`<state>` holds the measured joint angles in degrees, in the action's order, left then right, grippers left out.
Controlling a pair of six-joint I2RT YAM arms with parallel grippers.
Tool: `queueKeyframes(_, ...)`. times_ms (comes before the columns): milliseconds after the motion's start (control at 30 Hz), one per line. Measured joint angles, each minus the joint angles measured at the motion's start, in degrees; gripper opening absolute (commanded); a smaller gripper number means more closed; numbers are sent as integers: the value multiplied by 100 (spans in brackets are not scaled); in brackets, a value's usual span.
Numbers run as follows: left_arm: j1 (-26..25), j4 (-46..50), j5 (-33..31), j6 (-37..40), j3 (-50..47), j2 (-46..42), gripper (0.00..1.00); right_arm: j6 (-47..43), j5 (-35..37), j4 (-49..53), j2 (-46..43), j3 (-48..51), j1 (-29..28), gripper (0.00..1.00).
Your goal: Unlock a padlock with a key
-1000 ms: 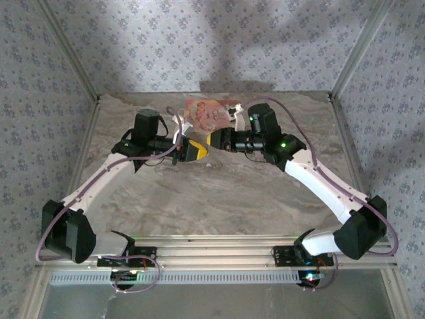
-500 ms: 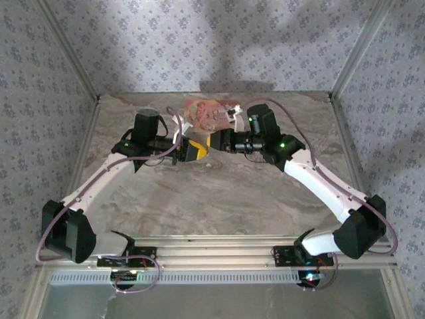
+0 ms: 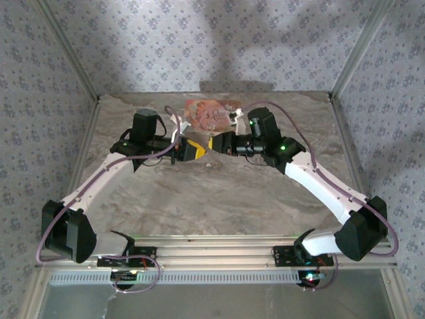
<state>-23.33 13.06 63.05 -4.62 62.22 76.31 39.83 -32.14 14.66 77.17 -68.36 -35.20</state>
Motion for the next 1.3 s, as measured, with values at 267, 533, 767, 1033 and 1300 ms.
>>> queueKeyframes(267, 9, -214, 44, -173, -2, 98, 0, 170, 15, -116, -131, 411, 57, 29)
queueKeyframes(533, 9, -387, 44, -256, -2, 101, 0, 380, 197, -413, -651, 741, 214, 32)
queueKeyframes(767, 9, -599, 44, -463, -7, 101, 0, 752, 243, -1117, -831, 1196, 201, 33)
queueKeyframes(1033, 9, -1137, 35, -1060, -151, 101, 0, 1163, 313, -1864, -831, 1491, -7, 33)
queueKeyframes(1300, 46, -1480, 33, -1541, -361, 101, 0, 1344, 490, -2247, -828, 1502, -164, 32)
